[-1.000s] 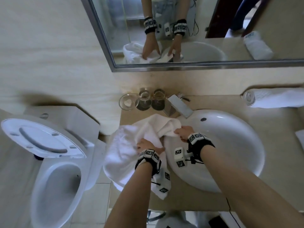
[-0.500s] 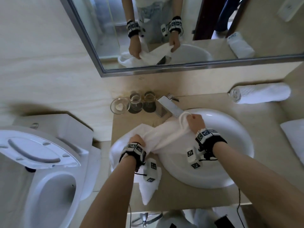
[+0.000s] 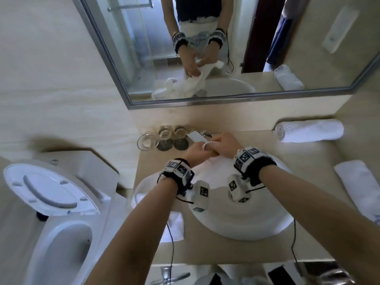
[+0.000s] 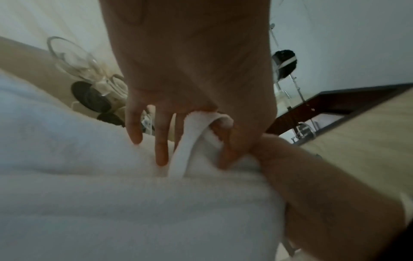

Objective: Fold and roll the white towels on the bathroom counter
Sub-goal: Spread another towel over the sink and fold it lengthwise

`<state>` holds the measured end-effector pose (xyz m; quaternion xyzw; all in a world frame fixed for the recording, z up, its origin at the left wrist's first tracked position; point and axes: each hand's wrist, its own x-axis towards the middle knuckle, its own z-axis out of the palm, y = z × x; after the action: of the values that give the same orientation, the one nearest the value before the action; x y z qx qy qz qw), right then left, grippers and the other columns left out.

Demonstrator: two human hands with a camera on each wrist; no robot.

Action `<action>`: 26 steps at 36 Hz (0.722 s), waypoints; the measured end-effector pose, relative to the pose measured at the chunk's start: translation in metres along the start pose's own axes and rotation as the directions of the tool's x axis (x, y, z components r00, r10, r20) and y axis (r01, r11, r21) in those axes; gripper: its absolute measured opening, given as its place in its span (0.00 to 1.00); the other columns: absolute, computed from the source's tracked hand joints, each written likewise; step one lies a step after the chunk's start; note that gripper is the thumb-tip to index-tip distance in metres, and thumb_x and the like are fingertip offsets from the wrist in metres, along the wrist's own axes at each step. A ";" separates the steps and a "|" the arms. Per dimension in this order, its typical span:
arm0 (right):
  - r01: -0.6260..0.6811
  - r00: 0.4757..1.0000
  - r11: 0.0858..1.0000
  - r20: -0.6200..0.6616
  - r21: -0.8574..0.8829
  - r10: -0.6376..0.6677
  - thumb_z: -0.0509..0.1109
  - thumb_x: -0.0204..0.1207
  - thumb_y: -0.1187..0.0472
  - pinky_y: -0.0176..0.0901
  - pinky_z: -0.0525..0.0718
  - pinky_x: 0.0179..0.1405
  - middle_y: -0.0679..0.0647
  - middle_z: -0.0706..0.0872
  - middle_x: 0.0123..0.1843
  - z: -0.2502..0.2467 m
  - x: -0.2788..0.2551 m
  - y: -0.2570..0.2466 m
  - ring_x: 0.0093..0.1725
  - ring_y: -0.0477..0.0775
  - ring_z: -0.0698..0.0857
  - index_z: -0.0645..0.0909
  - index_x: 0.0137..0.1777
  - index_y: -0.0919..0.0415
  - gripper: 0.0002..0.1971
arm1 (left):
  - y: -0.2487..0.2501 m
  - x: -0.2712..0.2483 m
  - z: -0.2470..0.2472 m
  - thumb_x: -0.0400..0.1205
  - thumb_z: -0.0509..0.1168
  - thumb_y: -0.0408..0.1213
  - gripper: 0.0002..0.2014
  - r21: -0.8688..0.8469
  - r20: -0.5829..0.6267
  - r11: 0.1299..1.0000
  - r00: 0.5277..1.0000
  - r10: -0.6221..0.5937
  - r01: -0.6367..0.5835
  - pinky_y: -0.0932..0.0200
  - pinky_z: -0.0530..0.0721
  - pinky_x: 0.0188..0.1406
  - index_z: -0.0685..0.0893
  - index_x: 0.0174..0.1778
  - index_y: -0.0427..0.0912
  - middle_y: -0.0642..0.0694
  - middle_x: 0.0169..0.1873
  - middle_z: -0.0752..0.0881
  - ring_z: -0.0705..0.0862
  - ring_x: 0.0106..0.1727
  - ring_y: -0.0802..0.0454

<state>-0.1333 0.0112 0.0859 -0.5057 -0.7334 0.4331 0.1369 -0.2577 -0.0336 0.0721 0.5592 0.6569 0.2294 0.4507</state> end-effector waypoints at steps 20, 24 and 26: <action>-0.161 0.980 0.981 0.097 -0.110 0.172 0.76 0.71 0.52 0.41 0.70 0.33 0.63 0.81 0.36 -0.109 -0.041 0.054 0.38 0.53 0.77 0.83 0.42 0.68 0.16 | 0.021 -0.015 -0.006 0.77 0.58 0.25 0.09 0.162 -0.393 0.983 0.919 -0.021 0.092 0.61 0.66 0.31 0.80 0.34 0.34 0.44 0.29 0.76 0.74 0.36 0.48; -0.203 0.931 0.977 0.294 -0.069 0.214 0.76 0.72 0.55 0.41 0.76 0.48 0.54 0.83 0.49 -0.098 -0.036 0.039 0.52 0.52 0.79 0.75 0.57 0.56 0.17 | 0.045 -0.012 0.003 0.79 0.58 0.25 0.14 0.209 -0.247 0.977 0.966 0.079 -0.027 0.66 0.72 0.43 0.88 0.52 0.37 0.42 0.45 0.86 0.83 0.50 0.46; -0.171 0.916 0.980 0.348 -0.106 0.197 0.79 0.68 0.56 0.44 0.77 0.53 0.51 0.81 0.56 -0.087 -0.034 0.032 0.56 0.52 0.79 0.69 0.64 0.52 0.27 | 0.057 -0.015 0.010 0.81 0.58 0.27 0.15 0.271 -0.212 0.960 0.968 0.136 -0.075 0.72 0.69 0.45 0.87 0.57 0.39 0.48 0.48 0.85 0.81 0.51 0.54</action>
<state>-0.0424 0.0291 0.1205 -0.4901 -0.7105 0.5015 -0.0584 -0.2193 -0.0344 0.1185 0.6181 0.6978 0.2275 0.2816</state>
